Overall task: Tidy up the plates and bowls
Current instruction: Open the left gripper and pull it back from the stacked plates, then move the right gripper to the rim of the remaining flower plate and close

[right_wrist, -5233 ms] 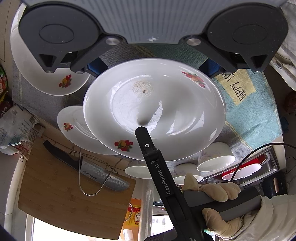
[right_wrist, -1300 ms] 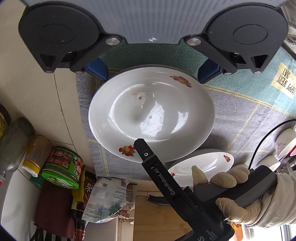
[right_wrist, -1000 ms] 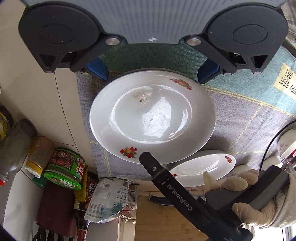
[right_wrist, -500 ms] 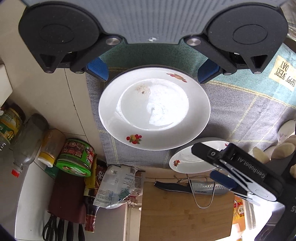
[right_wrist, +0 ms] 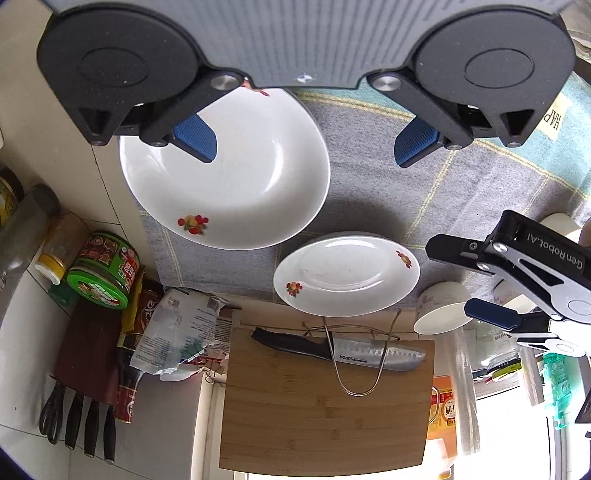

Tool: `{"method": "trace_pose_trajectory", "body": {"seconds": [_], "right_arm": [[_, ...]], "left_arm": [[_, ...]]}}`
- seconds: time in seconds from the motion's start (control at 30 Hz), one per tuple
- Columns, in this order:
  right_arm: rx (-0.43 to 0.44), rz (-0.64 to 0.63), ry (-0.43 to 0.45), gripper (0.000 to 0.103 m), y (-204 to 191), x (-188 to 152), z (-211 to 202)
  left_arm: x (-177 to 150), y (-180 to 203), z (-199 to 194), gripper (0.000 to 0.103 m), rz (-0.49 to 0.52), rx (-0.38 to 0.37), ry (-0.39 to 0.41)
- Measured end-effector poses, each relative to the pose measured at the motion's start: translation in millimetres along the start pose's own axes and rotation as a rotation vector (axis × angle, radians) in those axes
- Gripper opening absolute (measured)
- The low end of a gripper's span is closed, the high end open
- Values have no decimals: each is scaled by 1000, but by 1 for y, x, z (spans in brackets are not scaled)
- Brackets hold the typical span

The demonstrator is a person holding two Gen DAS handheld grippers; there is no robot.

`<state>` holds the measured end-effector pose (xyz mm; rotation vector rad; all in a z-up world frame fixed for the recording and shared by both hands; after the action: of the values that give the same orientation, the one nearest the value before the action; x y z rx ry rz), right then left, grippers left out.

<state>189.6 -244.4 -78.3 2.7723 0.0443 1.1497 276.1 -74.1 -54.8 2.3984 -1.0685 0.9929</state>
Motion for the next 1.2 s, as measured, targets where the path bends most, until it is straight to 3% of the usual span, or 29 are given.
{"method": "trace_pose_trajectory", "body": {"seconds": [0.17, 0.37, 0.7, 0.9, 1.2], "right_arm": [[-35, -39, -28, 103, -22, 10, 2], [2, -103, -33, 103, -22, 25, 13], [198, -153, -48, 103, 12, 62, 65], [289, -114, -125, 103, 26, 78, 96], [348, -120, -222, 103, 19, 98, 144]], "left_arm": [[-14, -21, -4, 97, -27, -25, -2], [-17, -26, 1, 97, -58, -5, -3], [-7, -26, 40, 97, -173, 80, -72], [-4, -26, 56, 97, -197, 100, -101], [-7, -37, 82, 97, -186, 103, -142]]}}
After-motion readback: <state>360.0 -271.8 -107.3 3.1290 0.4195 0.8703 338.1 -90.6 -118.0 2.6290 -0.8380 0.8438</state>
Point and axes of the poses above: each gripper's, at about its wrist camera, not at the fingertips, and z roughly the way its jaws point, y to its right, x to its top, the point moved 3 cm from there along z, roughly the way its jaws point, and after that the axes turned 10 degrees about -x, right-handed, at the moved point
